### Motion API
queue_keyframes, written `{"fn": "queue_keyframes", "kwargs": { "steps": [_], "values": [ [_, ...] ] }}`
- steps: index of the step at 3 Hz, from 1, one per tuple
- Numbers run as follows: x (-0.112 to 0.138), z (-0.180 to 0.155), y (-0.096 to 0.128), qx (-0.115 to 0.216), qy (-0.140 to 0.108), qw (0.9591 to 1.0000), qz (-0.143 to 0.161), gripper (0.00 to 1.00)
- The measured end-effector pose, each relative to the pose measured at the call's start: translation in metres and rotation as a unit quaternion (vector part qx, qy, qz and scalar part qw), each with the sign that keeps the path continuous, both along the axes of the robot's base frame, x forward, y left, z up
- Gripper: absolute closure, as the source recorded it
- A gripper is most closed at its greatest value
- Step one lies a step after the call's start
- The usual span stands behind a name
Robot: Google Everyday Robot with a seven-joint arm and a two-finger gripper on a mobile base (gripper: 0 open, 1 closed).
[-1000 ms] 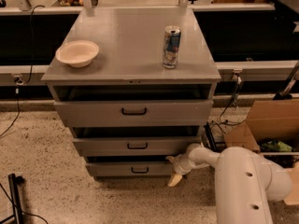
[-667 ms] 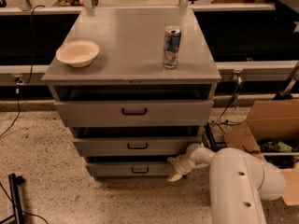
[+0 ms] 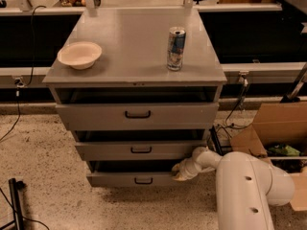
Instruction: Open bottom drawer
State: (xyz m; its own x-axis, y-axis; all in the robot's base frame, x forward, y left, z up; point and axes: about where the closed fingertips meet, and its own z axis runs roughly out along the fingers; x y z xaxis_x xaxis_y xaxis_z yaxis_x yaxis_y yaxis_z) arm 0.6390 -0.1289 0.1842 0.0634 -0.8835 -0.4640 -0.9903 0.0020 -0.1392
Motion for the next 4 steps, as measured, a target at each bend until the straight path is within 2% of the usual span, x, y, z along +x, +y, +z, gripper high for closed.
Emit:
{"fn": "queue_keyframes", "kwargs": {
  "steps": [1,2,4],
  "values": [
    [0.0,0.0063,0.0,0.0,0.0,1.0,0.0,0.79],
    [0.0,0.0074,0.0,0.0,0.0,1.0,0.0,0.62],
    [-0.0001,0.0074,0.0001,0.0,0.0,1.0,0.0,0.14]
  ]
}}
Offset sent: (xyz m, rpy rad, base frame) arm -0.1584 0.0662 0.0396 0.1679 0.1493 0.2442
